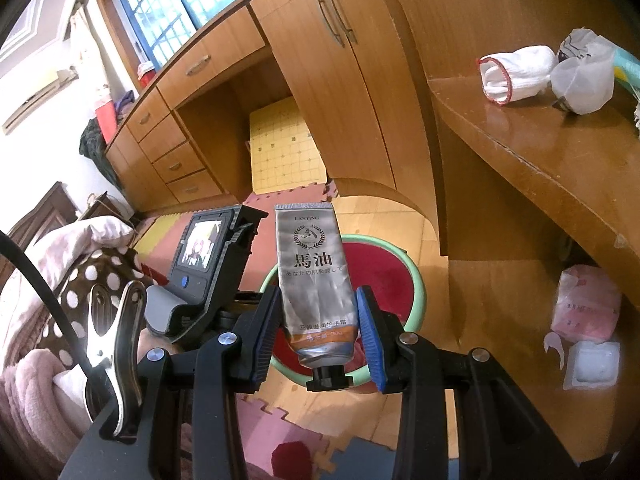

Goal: Collect trash
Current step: 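Open the left gripper to drop the clothespin into the red bucket, then open the right gripper to drop the silver tube into the red bucket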

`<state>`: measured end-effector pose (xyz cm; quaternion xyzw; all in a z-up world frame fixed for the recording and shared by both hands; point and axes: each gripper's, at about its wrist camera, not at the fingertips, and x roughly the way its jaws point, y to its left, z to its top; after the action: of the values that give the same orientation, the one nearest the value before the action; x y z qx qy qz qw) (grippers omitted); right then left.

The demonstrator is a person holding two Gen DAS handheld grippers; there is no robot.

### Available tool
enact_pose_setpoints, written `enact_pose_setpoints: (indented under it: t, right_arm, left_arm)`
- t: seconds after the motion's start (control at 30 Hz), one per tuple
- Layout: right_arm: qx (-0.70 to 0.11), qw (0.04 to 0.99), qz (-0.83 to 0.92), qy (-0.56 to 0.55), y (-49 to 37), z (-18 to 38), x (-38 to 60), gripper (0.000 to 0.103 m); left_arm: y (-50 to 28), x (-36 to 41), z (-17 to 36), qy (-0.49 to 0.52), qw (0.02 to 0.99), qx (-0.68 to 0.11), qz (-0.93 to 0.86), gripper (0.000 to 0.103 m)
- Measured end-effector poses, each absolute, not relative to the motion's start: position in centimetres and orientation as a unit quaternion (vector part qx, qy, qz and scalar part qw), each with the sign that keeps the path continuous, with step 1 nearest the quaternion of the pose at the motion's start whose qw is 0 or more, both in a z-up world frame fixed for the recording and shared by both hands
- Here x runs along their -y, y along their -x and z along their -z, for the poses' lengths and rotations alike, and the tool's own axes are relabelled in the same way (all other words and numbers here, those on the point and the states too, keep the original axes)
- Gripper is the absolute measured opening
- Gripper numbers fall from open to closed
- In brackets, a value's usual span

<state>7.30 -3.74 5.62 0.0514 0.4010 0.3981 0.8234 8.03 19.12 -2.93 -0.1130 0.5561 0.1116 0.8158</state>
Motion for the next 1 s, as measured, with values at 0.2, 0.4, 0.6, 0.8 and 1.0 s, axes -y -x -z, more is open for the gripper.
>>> enact_pose_setpoints:
  t: [0.2, 0.4, 0.6, 0.8, 1.0]
  right_arm:
    - [-0.406, 0.823, -0.395, -0.053, -7.5, -5.2, 3.6, 0.039]
    - [-0.419, 0.817, -0.392, -0.051, -7.8, -4.0, 2.6, 0.039]
    - [-0.445, 0.808, -0.385, -0.042, -8.3, -2.0, 0.9, 0.039]
    - [-0.476, 0.797, -0.37, -0.042, -9.5, 0.6, -0.6, 0.039]
    - [-0.503, 0.787, -0.355, -0.038, -10.4, 3.2, -2.2, 0.039]
  left_arm:
    - [-7.8, -19.9, 2.1, 0.132, 0.816, -0.548, -0.13, 0.038]
    - [-7.3, -20.7, 1.3, 0.149, 0.818, -0.538, -0.138, 0.038]
    - [-7.1, -21.1, 1.2, 0.155, 0.815, -0.539, -0.144, 0.038]
    - [-7.0, -22.2, 1.2, 0.189, 0.807, -0.546, -0.127, 0.042]
    - [-6.5, -22.9, 1.2, 0.181, 0.808, -0.544, -0.135, 0.042]
